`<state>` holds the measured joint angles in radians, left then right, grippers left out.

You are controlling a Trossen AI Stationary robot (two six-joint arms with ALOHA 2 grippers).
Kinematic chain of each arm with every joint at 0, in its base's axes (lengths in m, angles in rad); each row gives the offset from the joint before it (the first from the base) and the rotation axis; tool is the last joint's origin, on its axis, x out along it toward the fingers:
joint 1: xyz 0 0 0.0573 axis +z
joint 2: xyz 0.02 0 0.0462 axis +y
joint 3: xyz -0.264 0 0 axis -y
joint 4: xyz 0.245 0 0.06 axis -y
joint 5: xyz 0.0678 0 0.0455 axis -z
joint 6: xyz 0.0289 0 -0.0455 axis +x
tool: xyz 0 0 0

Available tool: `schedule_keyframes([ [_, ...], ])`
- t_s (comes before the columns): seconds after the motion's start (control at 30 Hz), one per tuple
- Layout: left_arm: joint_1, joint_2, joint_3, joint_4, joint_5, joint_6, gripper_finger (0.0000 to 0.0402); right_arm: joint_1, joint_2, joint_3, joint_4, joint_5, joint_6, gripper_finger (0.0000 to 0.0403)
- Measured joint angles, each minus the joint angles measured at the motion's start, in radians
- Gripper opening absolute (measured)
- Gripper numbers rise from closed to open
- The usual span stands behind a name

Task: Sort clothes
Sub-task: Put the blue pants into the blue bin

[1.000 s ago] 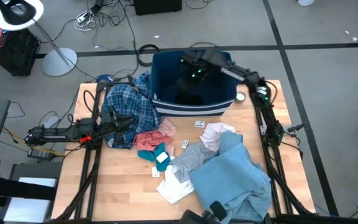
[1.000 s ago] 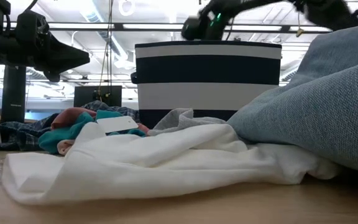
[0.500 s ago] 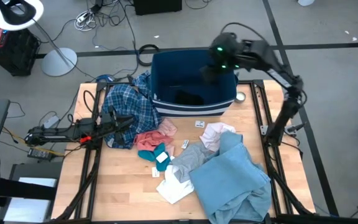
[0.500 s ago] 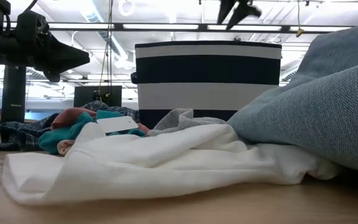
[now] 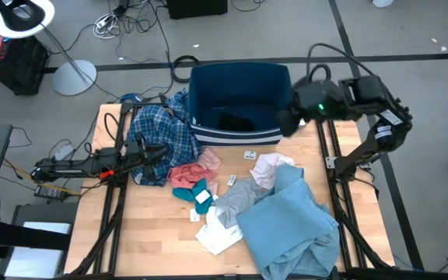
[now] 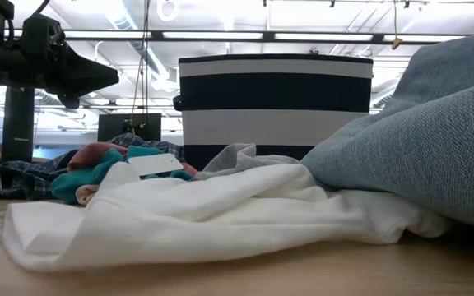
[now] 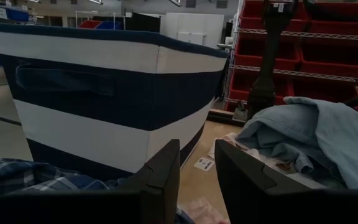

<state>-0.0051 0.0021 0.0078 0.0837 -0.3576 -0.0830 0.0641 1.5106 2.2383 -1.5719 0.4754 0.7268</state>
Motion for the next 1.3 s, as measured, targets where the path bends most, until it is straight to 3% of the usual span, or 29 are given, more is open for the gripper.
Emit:
schedule_keyframes([
  [0.2, 0.0, 0.0, 0.0, 0.0, 0.0, 0.0, 0.0108, 0.165, 0.007, 0.0, 0.0, 0.053, 0.074, 0.0239],
  [0.43, 0.0, 0.0, 0.0, 0.0, 0.0, 0.0, 0.0108, 0.292, -0.004, -0.036, 0.003, 0.019, 0.142, 0.023],
  [0.6, 0.0, 0.0, 0.0, 0.0, 0.0, 0.0, 0.0108, 0.339, -0.076, -0.196, 0.001, -0.083, 0.236, 0.0229],
  [0.8, 0.0, 0.0, 0.0, 0.0, 0.0, 0.0, 0.0108, 0.394, -0.193, -0.441, 0.001, -0.114, 0.384, 0.0229],
  [0.9, 0.0, 0.0, 0.0, 0.0, 0.0, 0.0, 0.0108, 0.414, -0.234, -0.558, -0.001, -0.199, 0.431, 0.0229],
  [1.13, 0.0, 0.0, 0.0, 0.0, 0.0, 0.0, 0.0108, 0.451, -0.223, -0.745, 0.003, -0.292, 0.421, 0.0229],
  [1.3, 0.0, 0.0, 0.0, 0.0, 0.0, 0.0, 0.0108, 0.478, -0.184, -0.79, 0.082, -0.335, 0.387, 0.0238],
])
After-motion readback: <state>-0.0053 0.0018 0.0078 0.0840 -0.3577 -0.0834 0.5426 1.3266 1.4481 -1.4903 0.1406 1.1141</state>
